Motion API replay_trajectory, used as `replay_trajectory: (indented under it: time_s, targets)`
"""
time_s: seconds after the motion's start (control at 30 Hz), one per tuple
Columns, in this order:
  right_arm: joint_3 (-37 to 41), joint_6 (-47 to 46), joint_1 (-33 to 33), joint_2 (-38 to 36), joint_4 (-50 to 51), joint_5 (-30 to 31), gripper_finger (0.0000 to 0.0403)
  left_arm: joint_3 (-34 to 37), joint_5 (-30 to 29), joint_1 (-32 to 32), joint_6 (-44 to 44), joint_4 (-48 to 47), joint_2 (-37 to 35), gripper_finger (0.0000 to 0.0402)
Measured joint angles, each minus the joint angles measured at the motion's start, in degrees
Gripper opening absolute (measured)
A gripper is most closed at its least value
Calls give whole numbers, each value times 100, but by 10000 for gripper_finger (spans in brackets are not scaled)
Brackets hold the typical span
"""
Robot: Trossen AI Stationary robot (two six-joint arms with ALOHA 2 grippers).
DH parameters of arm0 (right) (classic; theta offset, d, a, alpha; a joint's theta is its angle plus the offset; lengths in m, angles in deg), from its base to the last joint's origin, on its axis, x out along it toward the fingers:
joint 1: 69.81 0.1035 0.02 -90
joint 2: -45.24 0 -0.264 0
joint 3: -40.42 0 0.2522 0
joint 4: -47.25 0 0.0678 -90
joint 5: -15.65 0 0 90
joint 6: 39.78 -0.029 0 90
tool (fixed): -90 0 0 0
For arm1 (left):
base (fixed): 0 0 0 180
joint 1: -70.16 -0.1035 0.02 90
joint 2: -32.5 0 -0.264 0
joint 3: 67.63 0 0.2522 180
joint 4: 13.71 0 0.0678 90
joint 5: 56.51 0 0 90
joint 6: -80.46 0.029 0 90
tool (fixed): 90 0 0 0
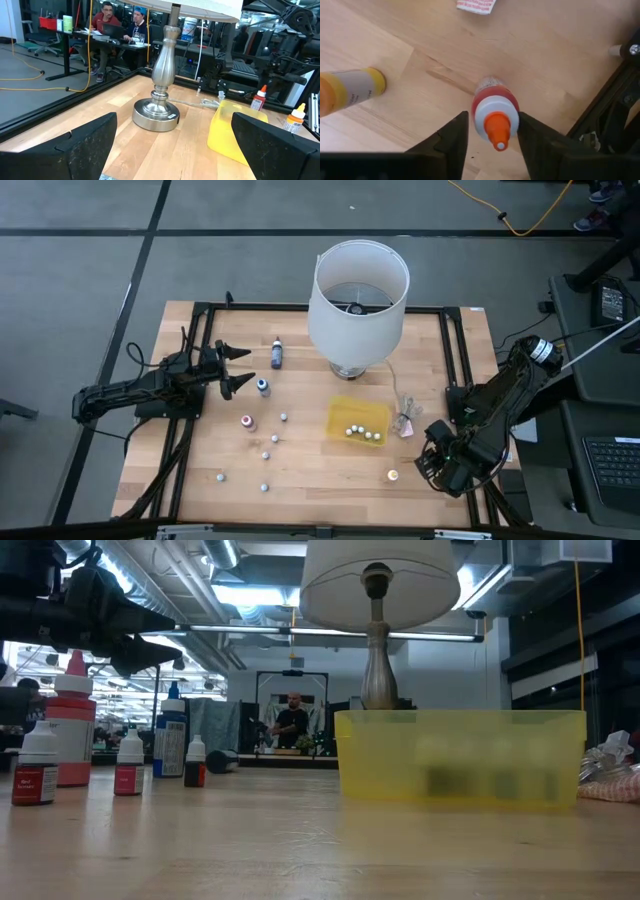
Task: Pick & Place food coloring
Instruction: Put the orange food coloring bottle into the yellow bin
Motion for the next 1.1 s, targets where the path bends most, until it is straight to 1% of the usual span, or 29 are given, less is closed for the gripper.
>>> replay_trajectory:
  time_s: [0.27, 0.37, 0.5, 0.77, 0.97, 1.1]
  targets:
    - [-2, 303, 0, 0, 7, 10, 119, 2, 0, 1, 0, 0, 0, 389]
    - [-48, 571, -2, 8, 67, 4, 121, 1, 0, 2, 0, 0, 0, 389]
    - [-329, 900, -32, 9, 338, 0, 131, 2, 0, 1, 0, 0, 0, 389]
    - [-1260, 1906, -277, 60, 1104, 6, 123, 2, 0, 2, 0, 0, 0, 389]
    - [-2286, 2726, -545, 416, 1925, 2, 127, 0, 0, 1, 0, 0, 0, 389]
    - [-3013, 3322, -793, 737, 2265, -4, 125, 2, -1, 1, 0, 0, 0, 389]
